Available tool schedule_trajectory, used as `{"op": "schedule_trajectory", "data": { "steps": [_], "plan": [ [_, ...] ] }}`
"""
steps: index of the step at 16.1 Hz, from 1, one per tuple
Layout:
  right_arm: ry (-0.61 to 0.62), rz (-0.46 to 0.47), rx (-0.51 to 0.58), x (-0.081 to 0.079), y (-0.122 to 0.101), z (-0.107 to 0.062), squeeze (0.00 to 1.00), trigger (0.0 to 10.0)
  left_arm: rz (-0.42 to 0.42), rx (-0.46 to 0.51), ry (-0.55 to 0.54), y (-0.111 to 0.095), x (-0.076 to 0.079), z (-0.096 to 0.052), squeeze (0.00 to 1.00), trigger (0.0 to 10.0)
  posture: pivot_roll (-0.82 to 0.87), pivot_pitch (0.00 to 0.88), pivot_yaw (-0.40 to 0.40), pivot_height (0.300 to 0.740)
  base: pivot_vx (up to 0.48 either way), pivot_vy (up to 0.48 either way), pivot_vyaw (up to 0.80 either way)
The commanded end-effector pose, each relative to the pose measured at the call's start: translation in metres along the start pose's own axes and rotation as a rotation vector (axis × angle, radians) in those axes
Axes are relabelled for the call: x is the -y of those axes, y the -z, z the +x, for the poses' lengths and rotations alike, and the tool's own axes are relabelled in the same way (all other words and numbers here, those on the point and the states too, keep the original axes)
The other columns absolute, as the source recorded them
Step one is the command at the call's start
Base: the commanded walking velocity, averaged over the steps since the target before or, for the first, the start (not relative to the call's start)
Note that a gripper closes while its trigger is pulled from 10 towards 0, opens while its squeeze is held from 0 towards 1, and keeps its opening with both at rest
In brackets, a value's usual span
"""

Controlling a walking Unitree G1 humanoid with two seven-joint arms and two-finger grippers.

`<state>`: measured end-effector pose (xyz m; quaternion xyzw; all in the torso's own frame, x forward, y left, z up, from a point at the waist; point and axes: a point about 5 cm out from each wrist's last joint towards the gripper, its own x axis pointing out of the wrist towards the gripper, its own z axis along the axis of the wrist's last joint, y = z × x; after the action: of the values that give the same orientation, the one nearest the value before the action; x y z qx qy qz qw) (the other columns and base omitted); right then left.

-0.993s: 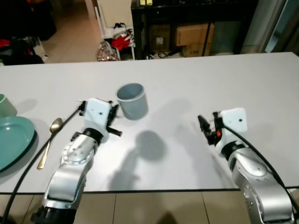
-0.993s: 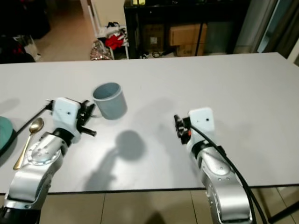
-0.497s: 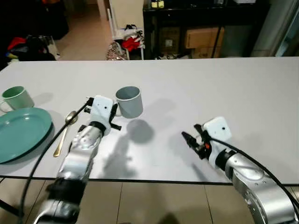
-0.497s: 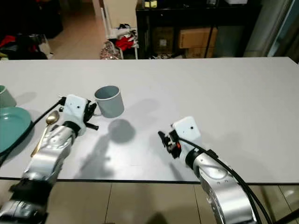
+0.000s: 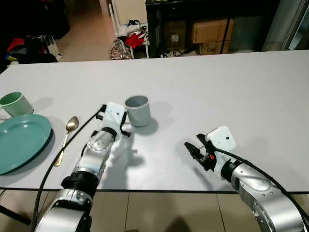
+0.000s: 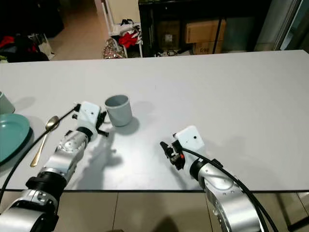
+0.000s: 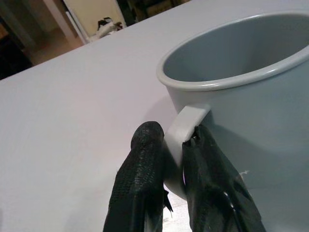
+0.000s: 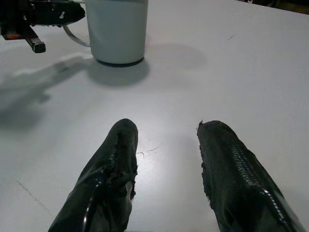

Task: Setting the table

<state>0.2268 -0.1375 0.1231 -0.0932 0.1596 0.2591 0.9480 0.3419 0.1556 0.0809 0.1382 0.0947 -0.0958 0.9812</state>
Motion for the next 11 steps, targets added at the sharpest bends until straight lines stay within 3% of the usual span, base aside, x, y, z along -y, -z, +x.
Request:
{"op": "schedule_trajectory", "data": {
  "steps": [1, 2, 6, 7, 8, 11],
  "plan": [
    [-0.032, -0.009, 0.031, -0.003, -0.006, -0.001, 0.00, 10.0, 0.011, 0.002, -0.007, -0.001, -0.002, 0.002, 0.00, 10.0, -0.02, 0.000, 0.128, 0.740, 0.000, 0.000, 0.00],
    [-0.040, -0.015, 0.032, -0.002, -0.007, 0.000, 0.00, 10.0, -0.025, -0.010, -0.016, 0.003, -0.001, 0.004, 0.00, 10.0, -0.02, 0.000, 0.120, 0.740, 0.000, 0.000, 0.00],
    [-0.049, -0.028, 0.036, -0.001, -0.009, 0.000, 0.00, 10.0, -0.040, -0.014, 0.017, 0.009, 0.007, 0.006, 0.00, 10.0, -0.02, 0.000, 0.119, 0.740, 0.000, 0.000, 0.00],
    [-0.049, -0.028, 0.037, -0.001, -0.009, 0.000, 0.00, 10.0, -0.046, -0.017, 0.027, 0.009, 0.007, 0.006, 0.23, 10.0, -0.03, 0.000, 0.118, 0.740, 0.000, 0.000, 0.00],
    [-0.049, -0.029, 0.038, -0.001, -0.009, 0.000, 0.00, 10.0, -0.058, -0.023, 0.035, 0.010, 0.007, 0.007, 1.00, 10.0, -0.03, 0.000, 0.117, 0.740, 0.000, 0.000, 0.00],
    [-0.058, -0.032, 0.041, -0.002, -0.010, -0.001, 0.00, 10.0, -0.059, -0.022, -0.005, 0.012, 0.001, 0.007, 1.00, 10.0, -0.03, 0.000, 0.108, 0.740, 0.000, 0.000, 0.00]
  ]
}}
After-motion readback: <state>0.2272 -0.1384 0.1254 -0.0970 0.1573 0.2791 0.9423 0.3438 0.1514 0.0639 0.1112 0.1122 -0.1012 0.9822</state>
